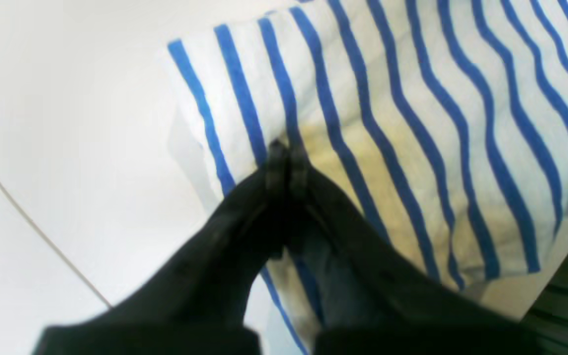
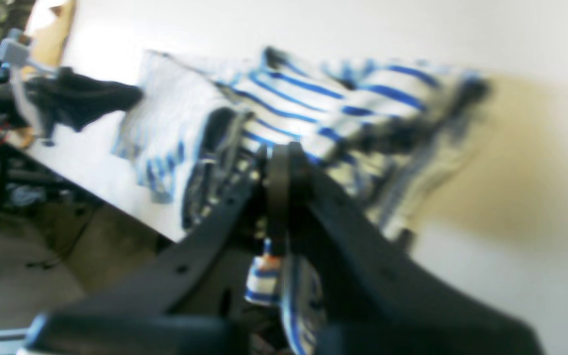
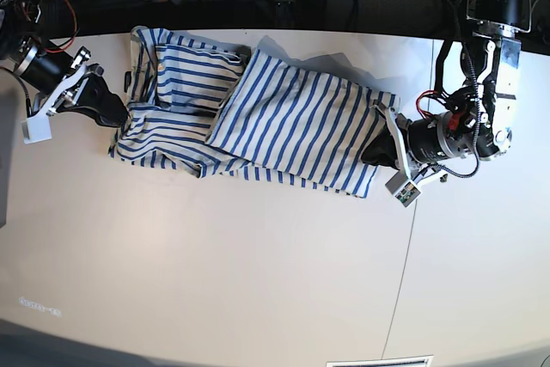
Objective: Fold the T-shirt properly
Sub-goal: 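Regrasp the shirt's folded end with the right gripper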
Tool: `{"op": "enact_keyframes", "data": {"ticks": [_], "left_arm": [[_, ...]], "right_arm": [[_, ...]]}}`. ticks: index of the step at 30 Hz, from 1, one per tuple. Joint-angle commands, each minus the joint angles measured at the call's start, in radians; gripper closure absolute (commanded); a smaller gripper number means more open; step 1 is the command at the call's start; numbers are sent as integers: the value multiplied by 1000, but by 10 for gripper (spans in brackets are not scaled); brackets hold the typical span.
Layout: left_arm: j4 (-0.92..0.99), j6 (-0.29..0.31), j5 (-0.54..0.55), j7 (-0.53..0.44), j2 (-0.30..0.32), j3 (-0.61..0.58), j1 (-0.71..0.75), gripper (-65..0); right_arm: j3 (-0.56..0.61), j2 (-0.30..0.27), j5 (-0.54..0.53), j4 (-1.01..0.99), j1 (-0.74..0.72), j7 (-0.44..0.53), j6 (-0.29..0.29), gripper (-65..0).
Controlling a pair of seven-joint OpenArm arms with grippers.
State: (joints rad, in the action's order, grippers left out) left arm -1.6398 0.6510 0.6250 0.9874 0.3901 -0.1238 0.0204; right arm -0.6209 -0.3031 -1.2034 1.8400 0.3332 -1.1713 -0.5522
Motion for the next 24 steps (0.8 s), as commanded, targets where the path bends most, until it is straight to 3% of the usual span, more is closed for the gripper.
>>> {"op": "enact_keyframes", "data": {"ticks": [1,5,11,21,24], "left_arm": [[-17,-7,14,-19,9,6,-18,0],[-17,-7,16,-23,9,6,-18,0],[-17,-7,18,-26,9,6,-18,0],[-17,-7,18,-41,9,6,-18,0],[-17,-7,18,-53,9,6,-18,0]], "right_arm": [[14,-5,2,16,-12,25,-51,0],[128,36,142,0,-69,100,-53,0],[253,61,300,-196,-198,105,-53,0],[247,-8,298,-452,-230,127,-50,0],[247,-8,207,-447,-232,128,-51,0]]}}
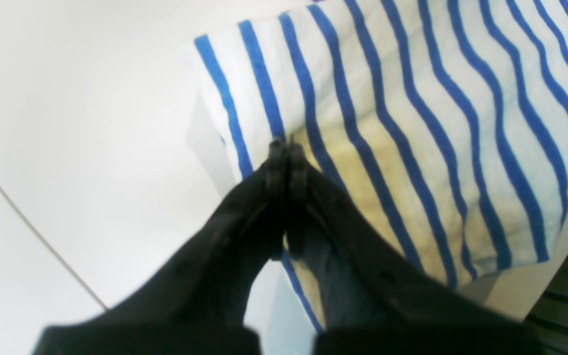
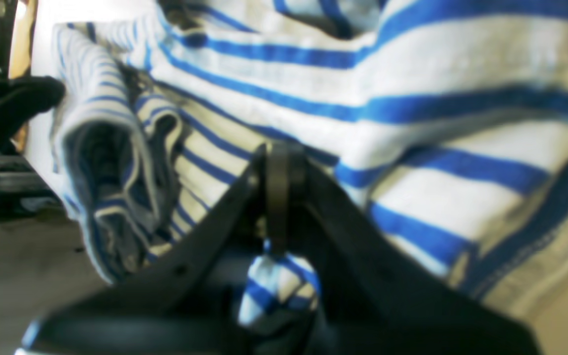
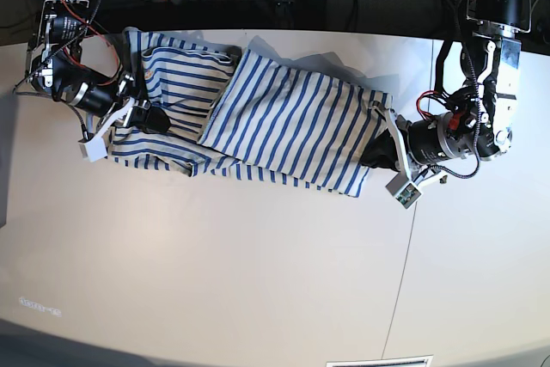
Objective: Fold the T-shirt properly
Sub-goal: 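Regrasp the shirt's folded end with the right gripper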
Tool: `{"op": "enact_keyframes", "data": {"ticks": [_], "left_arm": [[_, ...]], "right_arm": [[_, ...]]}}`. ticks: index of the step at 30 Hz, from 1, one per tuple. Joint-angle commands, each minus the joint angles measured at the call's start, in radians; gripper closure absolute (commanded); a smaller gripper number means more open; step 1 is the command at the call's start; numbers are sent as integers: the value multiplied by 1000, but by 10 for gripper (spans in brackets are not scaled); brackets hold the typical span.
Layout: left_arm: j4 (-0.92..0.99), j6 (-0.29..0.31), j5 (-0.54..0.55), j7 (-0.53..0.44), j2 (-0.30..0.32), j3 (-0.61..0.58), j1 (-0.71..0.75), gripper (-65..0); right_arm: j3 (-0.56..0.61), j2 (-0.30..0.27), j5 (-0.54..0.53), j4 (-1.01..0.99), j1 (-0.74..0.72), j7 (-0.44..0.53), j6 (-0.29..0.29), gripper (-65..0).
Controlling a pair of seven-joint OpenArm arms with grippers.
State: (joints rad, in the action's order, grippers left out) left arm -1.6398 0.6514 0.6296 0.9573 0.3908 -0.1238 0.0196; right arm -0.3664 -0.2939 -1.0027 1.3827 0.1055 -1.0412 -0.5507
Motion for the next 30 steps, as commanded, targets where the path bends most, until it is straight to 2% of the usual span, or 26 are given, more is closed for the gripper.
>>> {"op": "enact_keyframes", "data": {"ticks": [1,7,14,17,23,27,30], "left_arm": [[-17,-8,13,-26,8,6,-17,0],[-17,-8,3,-26,9,6,-17,0],[-17,-7,1,-25,9,6,-17,0],[-17,-7,-10,-22,9,6,-16,0],[-17,-8,-12,-19,23,6,-17,0],[-17,-7,-4,-19,25,6,-17,0],[-17,27,30,-19,25,6,-17,0]], "right_arm": [[-7,-17,-34,15,-7,-3,-55,0],[-8,-16,-138,102,-31,-79,-56,0],[-14,-17,-158,229,-30,-137,-56,0],[-76,-17,-183,267,-25,-179,-55,0],[-231,-77,-189,269,18,-187,-55,0],[-281,-125,-195,269,118,-191,-55,0],[-300,-141,-190,269,188,-189,-55,0]]}}
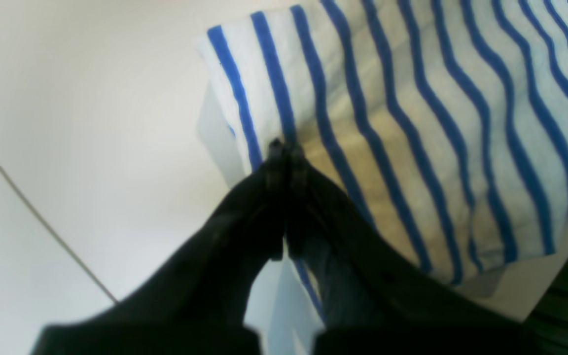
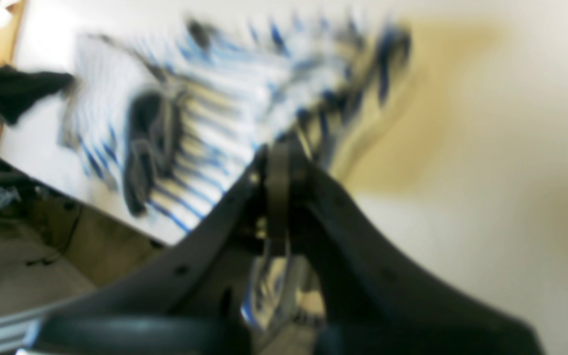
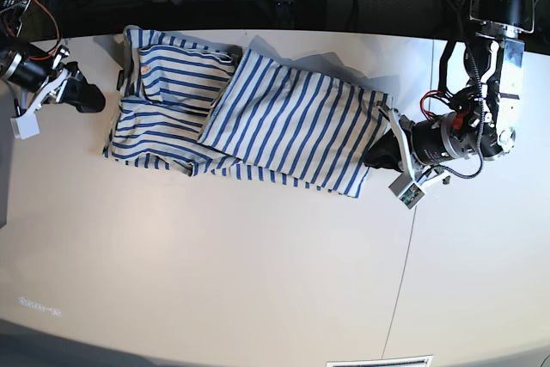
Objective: Fold the T-shirt properly
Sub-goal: 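Regrasp the shirt's folded end with the right gripper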
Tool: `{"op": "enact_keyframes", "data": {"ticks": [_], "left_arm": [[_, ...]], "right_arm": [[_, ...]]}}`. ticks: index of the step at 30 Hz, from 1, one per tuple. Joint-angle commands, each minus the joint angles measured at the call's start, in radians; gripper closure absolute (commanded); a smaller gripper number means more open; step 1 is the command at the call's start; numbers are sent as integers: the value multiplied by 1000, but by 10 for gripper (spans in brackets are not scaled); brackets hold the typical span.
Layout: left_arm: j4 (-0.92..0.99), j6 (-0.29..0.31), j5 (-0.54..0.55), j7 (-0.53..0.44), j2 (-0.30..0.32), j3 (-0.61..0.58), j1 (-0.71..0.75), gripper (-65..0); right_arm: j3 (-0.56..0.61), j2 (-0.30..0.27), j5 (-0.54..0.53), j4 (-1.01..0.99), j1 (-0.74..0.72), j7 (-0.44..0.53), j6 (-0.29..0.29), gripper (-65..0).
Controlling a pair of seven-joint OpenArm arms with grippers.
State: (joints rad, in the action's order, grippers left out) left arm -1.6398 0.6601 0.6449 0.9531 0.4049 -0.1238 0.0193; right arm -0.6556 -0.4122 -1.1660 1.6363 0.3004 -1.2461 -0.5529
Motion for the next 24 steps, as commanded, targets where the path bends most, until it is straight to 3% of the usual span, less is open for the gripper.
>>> {"op": "enact_keyframes", "data": {"ticks": [1,3,4,6,7,16,24], "left_arm": [[-17,18,19,-14,11,6,-16,-2],[-17,17,19,-14,11,6,-16,-44],[-17,17,19,-14,11,6,-16,-61],[-17,17,18,-14,11,6,-16,-77],[-17,17,18,-14,11,6,-16,-77],[-17,17,18,-14,11,6,-16,-77],[-17,17,17,-13,11,6,-16,-77]], "right_arm": [[-14,-23,-16,16,11,19,-53,0],[-14,-22,0,16,34,23,-53,0],[-14,-23,8,16,40,23,-53,-83],[-14,-23,25,16,41,23,-53,-376],[-14,-23,32,16,41,24,-53,-456],[6,-19,51,12,40,74,-52,-447],[58,17,33,-107,-13,94,-48,-447]]}}
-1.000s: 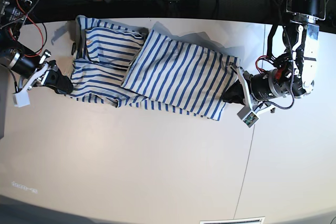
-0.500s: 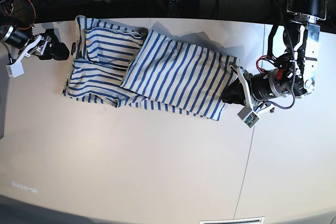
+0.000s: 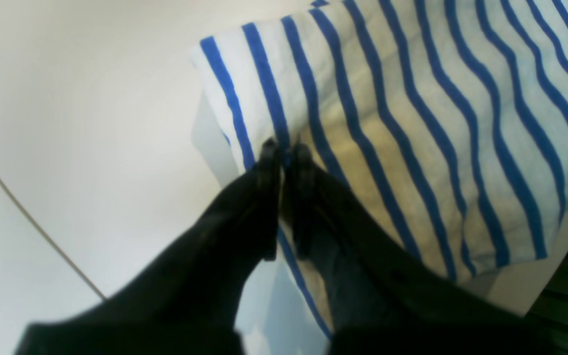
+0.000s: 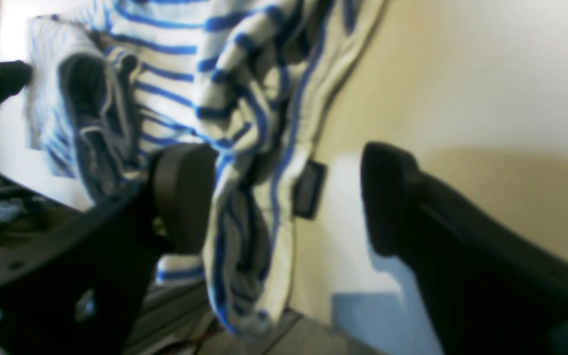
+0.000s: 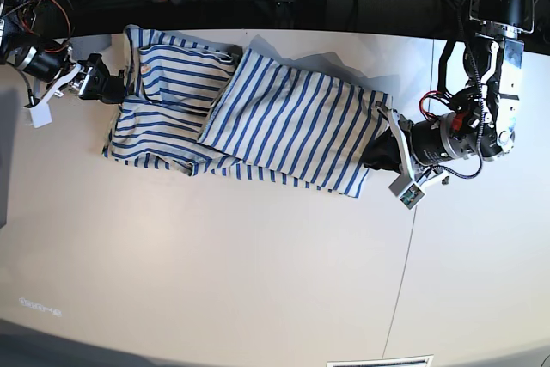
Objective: Fold the T-shirt properly
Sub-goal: 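Regrasp the shirt's folded end with the right gripper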
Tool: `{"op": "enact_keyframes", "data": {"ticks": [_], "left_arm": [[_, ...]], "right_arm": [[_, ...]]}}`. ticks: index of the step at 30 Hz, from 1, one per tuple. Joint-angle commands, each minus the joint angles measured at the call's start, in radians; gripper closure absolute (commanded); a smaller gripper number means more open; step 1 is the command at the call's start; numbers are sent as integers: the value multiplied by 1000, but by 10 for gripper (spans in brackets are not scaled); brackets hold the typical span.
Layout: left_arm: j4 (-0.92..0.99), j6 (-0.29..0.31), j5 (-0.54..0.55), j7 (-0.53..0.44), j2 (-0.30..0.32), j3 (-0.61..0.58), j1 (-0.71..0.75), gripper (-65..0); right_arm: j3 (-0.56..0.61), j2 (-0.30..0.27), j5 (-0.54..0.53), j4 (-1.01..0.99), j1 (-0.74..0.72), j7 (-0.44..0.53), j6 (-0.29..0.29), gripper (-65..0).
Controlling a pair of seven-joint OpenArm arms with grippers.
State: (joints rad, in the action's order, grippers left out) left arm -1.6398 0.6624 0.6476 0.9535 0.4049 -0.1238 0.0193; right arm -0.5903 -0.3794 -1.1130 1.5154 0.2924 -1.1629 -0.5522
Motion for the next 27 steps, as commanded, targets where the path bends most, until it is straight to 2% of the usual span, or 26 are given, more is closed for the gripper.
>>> {"op": "enact_keyframes", "data": {"ticks": [1,8,15,24,25,27], "left_arm": [[-17,15,14,-13,11,6,-16,-77],[-17,15,14,-10,11,6,-16,-77],[-17,15,14,-10,11,6,-16,-77],[-17,14,15,-10,11,6,-16,-77],[-17,14,15,-10,11,6,-16,-77],[-17,14,23,-11,11,6,-16,-77]], "right_arm": [[6,-13,-32,-7,-12,10,-49,-447],[57,44,-65,-105,-34,-13,-49,-447],[77,100,-65,-119,-34,-16,-50,-447],[77,102,-45,-119,-43,-11,-50,-437],[77,102,-33,-119,-49,-10,-50,-387],[77,102,12,-119,-67,-11,-50,-197]]}}
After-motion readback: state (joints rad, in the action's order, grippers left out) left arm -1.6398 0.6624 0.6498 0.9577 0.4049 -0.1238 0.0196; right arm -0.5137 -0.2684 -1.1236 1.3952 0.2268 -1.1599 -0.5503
